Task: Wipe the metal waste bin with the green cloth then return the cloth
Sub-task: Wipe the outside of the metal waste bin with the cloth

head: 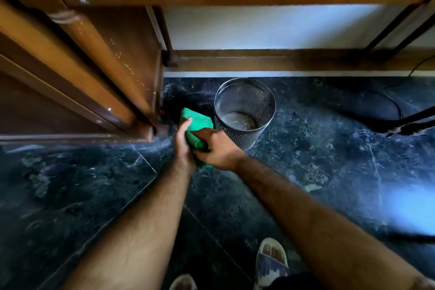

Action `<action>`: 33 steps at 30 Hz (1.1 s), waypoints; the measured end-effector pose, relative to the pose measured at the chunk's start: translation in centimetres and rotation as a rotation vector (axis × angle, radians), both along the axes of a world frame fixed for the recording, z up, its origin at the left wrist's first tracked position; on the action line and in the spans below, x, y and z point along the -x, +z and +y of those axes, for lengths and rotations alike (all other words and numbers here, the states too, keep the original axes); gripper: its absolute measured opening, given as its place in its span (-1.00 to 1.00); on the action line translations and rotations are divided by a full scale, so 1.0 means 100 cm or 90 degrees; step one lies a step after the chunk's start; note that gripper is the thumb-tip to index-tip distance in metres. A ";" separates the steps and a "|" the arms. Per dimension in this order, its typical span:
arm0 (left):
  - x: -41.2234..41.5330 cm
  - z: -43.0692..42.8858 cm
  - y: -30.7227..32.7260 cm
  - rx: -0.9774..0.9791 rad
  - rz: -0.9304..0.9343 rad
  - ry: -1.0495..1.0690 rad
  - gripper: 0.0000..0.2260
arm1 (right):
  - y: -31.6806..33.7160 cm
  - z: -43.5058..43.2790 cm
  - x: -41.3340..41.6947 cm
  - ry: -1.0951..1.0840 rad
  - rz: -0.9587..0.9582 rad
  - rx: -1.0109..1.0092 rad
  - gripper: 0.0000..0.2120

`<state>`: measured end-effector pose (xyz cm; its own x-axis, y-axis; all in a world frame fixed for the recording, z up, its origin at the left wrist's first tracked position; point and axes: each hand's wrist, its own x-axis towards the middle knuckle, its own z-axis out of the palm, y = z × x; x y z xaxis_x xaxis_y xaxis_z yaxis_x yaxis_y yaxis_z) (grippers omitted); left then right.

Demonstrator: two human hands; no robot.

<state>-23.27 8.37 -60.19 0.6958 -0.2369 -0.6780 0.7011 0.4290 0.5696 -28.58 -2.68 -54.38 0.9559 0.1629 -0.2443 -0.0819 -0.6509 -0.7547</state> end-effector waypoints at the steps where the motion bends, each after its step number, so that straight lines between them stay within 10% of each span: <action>1: -0.002 0.004 -0.014 0.045 -0.002 0.003 -0.62 | -0.010 -0.008 0.001 0.006 -0.013 -0.016 -0.52; 5: -0.025 0.013 -0.055 0.000 -0.043 0.040 -0.58 | -0.052 -0.047 -0.014 -0.170 -0.185 0.066 -0.60; 9: -0.046 0.014 -0.089 -0.028 -0.023 0.043 -0.67 | -0.087 -0.052 -0.043 -0.217 -0.021 0.217 -0.46; 17: -0.065 0.003 -0.086 -0.142 -0.063 0.012 -0.56 | -0.105 -0.043 -0.054 -0.256 -0.031 0.326 -0.82; 28: -0.067 -0.093 -0.052 -0.626 -0.626 -0.230 -0.52 | -0.082 -0.090 -0.019 -0.234 -0.051 0.099 -0.84; 33: -0.034 -0.076 -0.101 -0.597 -0.643 -0.311 -0.50 | -0.071 -0.098 -0.015 -0.448 -0.018 -0.352 -0.82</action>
